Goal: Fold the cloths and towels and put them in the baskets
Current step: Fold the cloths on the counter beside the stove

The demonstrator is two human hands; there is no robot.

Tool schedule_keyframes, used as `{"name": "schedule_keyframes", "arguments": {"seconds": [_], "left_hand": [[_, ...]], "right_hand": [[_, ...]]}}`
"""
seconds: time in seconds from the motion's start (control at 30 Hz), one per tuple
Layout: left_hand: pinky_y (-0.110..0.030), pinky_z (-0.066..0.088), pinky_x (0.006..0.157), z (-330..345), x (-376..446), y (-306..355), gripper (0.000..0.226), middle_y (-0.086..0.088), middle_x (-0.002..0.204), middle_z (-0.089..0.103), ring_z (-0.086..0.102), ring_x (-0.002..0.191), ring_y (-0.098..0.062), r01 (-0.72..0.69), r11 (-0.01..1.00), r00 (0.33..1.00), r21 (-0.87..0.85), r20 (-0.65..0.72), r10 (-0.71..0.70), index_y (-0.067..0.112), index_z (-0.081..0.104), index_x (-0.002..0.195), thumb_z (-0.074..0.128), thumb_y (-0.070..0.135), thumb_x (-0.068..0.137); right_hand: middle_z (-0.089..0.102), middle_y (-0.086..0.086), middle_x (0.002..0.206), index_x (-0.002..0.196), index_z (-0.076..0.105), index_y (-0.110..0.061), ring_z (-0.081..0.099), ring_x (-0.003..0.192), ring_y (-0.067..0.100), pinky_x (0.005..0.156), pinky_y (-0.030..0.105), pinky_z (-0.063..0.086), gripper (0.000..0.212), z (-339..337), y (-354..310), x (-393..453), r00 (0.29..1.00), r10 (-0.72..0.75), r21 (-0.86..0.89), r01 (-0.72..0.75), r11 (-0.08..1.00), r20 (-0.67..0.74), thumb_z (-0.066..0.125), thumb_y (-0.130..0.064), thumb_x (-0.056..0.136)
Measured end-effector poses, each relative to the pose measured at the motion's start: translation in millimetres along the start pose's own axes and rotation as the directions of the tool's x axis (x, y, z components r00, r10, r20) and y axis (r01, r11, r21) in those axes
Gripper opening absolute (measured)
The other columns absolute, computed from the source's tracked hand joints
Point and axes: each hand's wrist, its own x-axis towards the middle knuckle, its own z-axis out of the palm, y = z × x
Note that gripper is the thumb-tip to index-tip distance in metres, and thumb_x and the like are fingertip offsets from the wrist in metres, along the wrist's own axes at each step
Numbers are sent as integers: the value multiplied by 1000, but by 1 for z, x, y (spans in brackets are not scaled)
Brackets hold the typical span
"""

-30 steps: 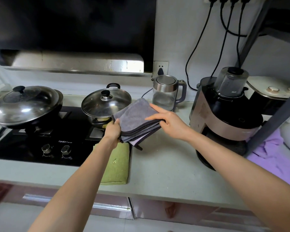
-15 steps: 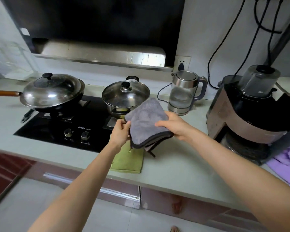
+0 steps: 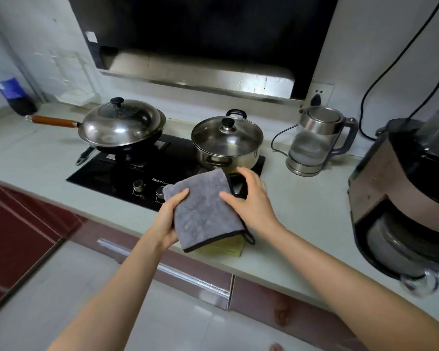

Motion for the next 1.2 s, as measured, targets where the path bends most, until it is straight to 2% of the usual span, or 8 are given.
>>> {"name": "schedule_keyframes", "arguments": {"seconds": [0.13, 0.27, 0.4, 0.6, 0.7, 0.8, 0.97, 1.2], "left_hand": [[-43, 47, 93, -14, -9, -8, 41, -21, 111, 66, 65, 100, -33, 60, 998, 998, 31, 4, -60, -1, 61, 117, 55, 28, 88], [-42, 46, 93, -33, -2, -27, 46, -19, 112, 67, 65, 101, -32, 220, 969, 975, 115, -5, -221, 3, 61, 120, 57, 36, 88], [-42, 50, 96, -39, 31, -32, 54, -15, 112, 69, 66, 106, -28, 233, 907, 970, 350, -142, -195, 11, 64, 116, 63, 54, 82], [-25, 54, 59, -23, 96, -24, 34, -6, 78, 70, 66, 70, -16, 42, 884, 920, 465, -363, 148, 4, 67, 85, 73, 37, 82], [-30, 53, 64, -24, 128, -25, 37, -4, 72, 66, 61, 67, -16, 21, 819, 894, 573, -378, 241, 9, 60, 71, 71, 42, 82], [-32, 46, 65, -40, 154, -28, 47, -1, 69, 58, 55, 68, -16, 107, 702, 872, 704, -405, 274, 12, 53, 67, 62, 55, 83], [-29, 42, 78, -53, 160, -44, 42, -4, 96, 64, 58, 90, -20, 144, 489, 880, 860, -338, 335, 6, 59, 103, 58, 45, 90], [-13, 38, 58, -56, 138, -52, 26, 0, 82, 61, 56, 78, -15, 42, 478, 854, 877, -280, 439, 10, 56, 93, 57, 36, 93]], "right_hand": [[65, -2, 121, 112, 63, -24, 64, 104, 9, 90, 26, 50, 37, 25, 10, -10, 837, 320, 472, -522, 710, 444, 66, -47, 84], [74, 5, 102, 108, 69, -14, 70, 94, 22, 88, 38, 54, 32, 50, 40, -28, 789, 430, 556, -614, 561, 438, 65, -38, 88], [68, 4, 112, 116, 57, -18, 67, 96, 18, 86, 38, 55, 32, 70, 70, -24, 840, 490, 448, -540, 712, 234, 62, -36, 90], [63, 8, 117, 120, 54, -11, 59, 109, 25, 96, 40, 46, 36, 85, 88, 20, 867, 491, 283, -452, 846, -85, 53, -36, 95], [64, 9, 108, 115, 57, -5, 59, 103, 27, 80, 28, 42, 31, 89, 97, 40, 860, 479, 250, -431, 867, -178, 51, -30, 97], [63, 12, 108, 115, 56, -1, 58, 104, 30, 73, 26, 36, 32, 97, 109, 51, 819, 534, 235, -488, 841, -210, 51, -27, 97], [62, 19, 118, 120, 54, -1, 58, 108, 36, 84, 34, 43, 42, 109, 131, 56, 782, 596, 105, -587, 803, -181, 49, -35, 97], [63, 13, 112, 126, 56, -13, 58, 107, 32, 85, 30, 45, 47, 100, 139, 64, 835, 545, -46, -549, 835, -78, 50, -47, 93]]}}
